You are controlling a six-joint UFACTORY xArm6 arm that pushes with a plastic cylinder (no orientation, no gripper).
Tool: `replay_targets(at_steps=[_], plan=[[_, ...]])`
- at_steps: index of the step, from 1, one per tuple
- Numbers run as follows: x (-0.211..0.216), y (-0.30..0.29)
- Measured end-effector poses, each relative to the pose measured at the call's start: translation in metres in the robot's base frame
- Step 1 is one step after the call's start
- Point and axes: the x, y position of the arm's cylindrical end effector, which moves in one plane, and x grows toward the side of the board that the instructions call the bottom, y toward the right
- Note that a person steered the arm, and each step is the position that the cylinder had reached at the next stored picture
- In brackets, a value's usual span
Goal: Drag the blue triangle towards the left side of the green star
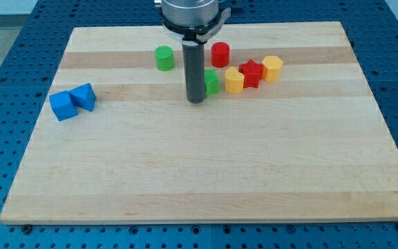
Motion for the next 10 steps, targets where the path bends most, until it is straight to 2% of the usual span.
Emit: replay_targets(at_steps=[1,2,4,5,6,8,10], plan=[[0.009,-0.001],[0.047,-0.049],[0.065,-0.219],[0.052,-0.25],[0.023,-0.25],[0.019,-0.254],[0.009,-0.205]])
